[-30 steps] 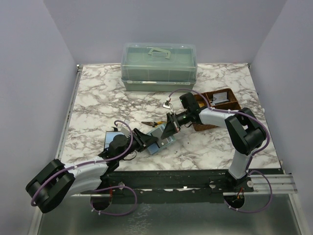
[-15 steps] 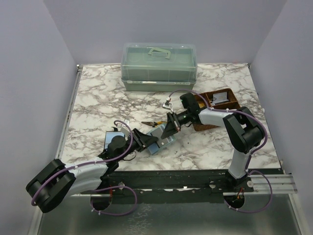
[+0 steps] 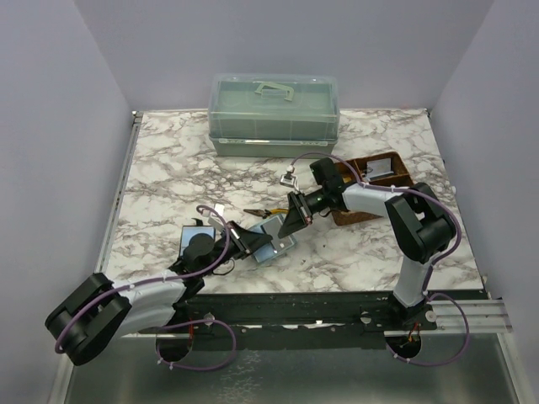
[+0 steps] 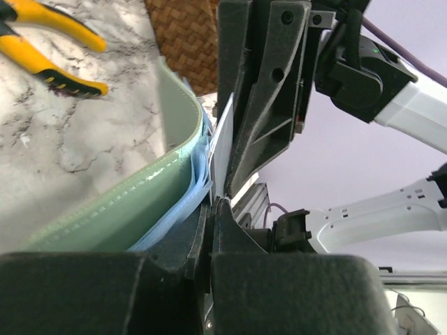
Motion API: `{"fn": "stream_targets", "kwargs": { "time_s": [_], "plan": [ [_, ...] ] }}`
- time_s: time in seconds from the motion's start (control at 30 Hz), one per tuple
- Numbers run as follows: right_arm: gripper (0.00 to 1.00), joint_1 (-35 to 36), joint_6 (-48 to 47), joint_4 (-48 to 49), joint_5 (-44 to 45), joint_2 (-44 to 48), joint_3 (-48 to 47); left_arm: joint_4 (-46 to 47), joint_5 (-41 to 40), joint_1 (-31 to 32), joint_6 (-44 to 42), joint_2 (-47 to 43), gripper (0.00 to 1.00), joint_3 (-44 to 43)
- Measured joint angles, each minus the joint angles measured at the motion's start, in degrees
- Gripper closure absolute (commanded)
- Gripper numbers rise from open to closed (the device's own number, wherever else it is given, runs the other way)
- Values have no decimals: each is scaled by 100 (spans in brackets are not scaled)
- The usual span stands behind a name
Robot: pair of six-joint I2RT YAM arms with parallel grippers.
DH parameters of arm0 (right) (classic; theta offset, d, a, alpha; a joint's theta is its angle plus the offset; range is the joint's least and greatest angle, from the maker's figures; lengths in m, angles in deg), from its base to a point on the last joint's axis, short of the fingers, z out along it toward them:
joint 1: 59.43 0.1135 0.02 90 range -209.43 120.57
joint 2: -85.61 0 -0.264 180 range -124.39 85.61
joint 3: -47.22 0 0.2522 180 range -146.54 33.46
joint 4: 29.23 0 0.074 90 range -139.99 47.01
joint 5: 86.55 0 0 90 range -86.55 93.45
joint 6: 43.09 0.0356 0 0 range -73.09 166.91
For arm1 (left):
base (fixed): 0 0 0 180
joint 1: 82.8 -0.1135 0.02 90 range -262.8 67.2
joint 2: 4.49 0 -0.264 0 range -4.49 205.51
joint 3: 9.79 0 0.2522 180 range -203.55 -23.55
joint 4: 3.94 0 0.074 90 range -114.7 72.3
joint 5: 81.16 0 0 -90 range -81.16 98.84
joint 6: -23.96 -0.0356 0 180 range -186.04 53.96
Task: Take the credit cards out of the card holder
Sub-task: Remove the credit card from the card holder.
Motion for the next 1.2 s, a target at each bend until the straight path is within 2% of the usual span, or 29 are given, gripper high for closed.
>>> {"fn": "stream_targets", "kwargs": {
  "time_s": [0.2, 0.33, 0.5, 0.67, 0.87, 1.07, 1.13, 1.2],
  "plan": [
    [59, 52, -710, -640, -197, 90, -284, 92, 0, 0, -155, -708, 100, 343],
    [47, -251, -1360, -1091, -426, 358, -323, -2, 26, 0, -264, -1244, 100, 380],
    [38, -474, -1845, -1217, -520, 634, -323, -284, 144, 0, -450, -1952, 100, 380],
    [34, -459, -1996, -1290, -527, 588, -321, -732, 275, -2, -619, -2463, 100, 380],
    [34, -457, -1773, -1143, -605, 577, -192, -990, 428, -2, -730, -2575, 100, 374],
    [37, -413, -1412, -796, -951, 529, -44, -1029, 549, -2, -835, -2247, 100, 245],
    [42, -356, -1331, -717, -1005, 527, -35, -1014, 581, -2, -855, -2107, 100, 166],
    [58, -289, -1272, -643, -1049, 525, -35, -984, 616, -2, -861, -1991, 100, 118]
  ]
}}
